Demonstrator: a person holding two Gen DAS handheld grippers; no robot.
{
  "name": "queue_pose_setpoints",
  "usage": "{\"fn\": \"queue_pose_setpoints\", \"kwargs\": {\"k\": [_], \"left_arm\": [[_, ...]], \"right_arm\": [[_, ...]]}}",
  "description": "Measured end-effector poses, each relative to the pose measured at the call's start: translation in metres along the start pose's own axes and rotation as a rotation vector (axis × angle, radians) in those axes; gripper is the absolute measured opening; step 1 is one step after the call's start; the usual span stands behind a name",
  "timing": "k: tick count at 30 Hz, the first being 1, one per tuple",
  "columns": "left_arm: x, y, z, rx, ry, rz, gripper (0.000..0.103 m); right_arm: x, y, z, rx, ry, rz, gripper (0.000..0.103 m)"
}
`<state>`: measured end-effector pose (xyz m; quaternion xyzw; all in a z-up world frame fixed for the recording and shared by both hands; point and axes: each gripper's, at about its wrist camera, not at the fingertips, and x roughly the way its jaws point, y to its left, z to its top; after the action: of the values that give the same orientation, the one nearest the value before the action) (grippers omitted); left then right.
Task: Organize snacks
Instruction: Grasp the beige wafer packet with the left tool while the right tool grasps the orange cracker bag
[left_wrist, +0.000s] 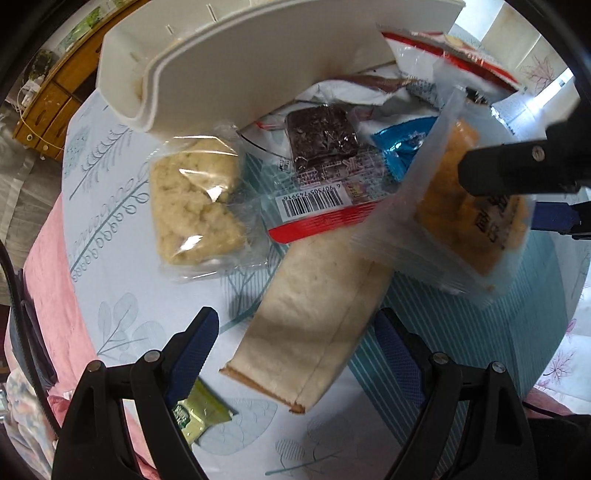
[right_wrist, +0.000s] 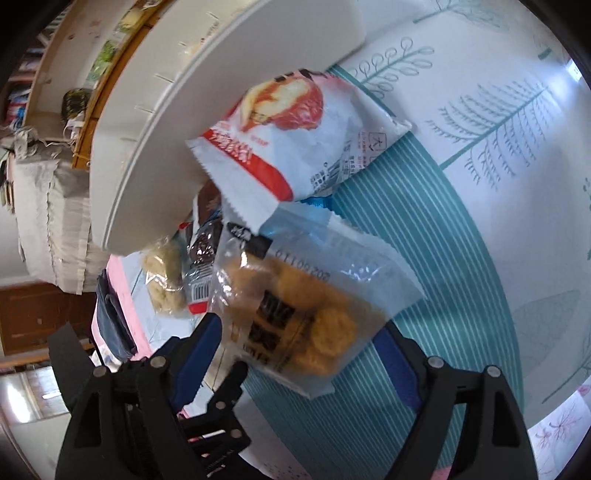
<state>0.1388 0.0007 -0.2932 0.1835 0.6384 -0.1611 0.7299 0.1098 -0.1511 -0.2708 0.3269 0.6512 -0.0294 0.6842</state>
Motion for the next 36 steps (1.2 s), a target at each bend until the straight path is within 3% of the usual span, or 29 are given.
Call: {"fn": "queue_pose_setpoints", "kwargs": {"k": [14, 19, 23, 28, 36], "left_arm": [[0.011, 0.001, 0.007, -0.062, -0.094, -0.072, 0.086], [0.002, -0.013, 0.003, -0.031, -0.148, -0.076, 0.067], [-0.006, -0.023, 0.001, -0.048, -0.155, -0.072, 0.063], [-0.008, -0.028, 0.0, -0.057, -0.137, -0.068, 0.06], [-0.017, -0.029, -0.031, -0.11, -0.099, -0.115, 0.058]], "right_arm": [[0.015, 0.014, 0.014, -0.023, -0.029, 0.011, 0.089], [0.014, 0.01, 0.014, -0.018, -0.039, 0.019, 0.087], [0.013, 0.009, 0.014, -0.036, -0.036, 0.016, 0.082], [0.005, 0.008, 0.009, -0.038, -0.046, 0.006, 0.063], [-0.002, -0.01, -0.007, 0.032, -0.027, 0.021, 0.056]]}}
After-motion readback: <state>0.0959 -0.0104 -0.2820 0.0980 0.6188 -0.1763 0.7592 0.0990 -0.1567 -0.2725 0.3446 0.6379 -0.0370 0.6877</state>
